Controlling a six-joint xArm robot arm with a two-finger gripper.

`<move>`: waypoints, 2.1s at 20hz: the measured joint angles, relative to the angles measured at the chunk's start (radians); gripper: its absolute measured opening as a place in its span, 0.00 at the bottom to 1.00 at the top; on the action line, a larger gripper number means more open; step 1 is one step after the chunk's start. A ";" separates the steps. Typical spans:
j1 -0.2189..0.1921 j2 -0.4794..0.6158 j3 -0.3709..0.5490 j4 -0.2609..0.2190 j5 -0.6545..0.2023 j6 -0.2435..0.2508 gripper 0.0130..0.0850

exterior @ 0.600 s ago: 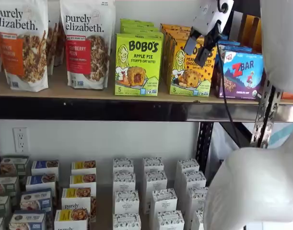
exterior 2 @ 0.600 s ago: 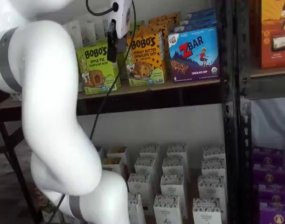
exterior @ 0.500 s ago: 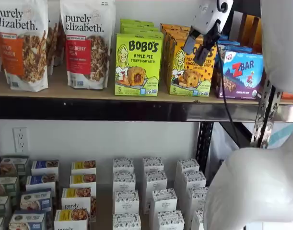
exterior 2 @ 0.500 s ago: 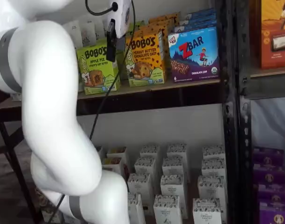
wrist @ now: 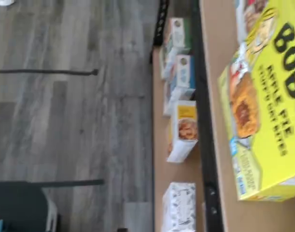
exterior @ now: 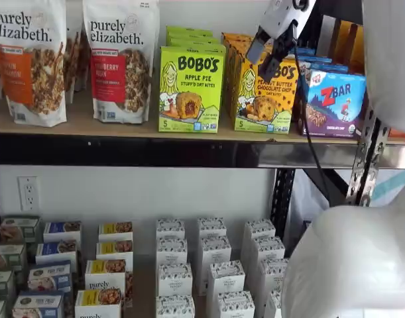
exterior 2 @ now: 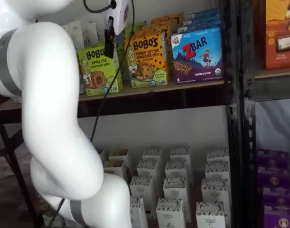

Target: Pick up the orange box on the top shelf, the fifth box from the left

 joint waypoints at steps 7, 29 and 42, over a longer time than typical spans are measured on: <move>-0.023 -0.034 0.061 0.088 -0.179 -0.015 1.00; -0.016 0.058 0.076 -0.032 -0.423 -0.093 1.00; -0.051 0.174 -0.066 -0.053 -0.267 -0.112 1.00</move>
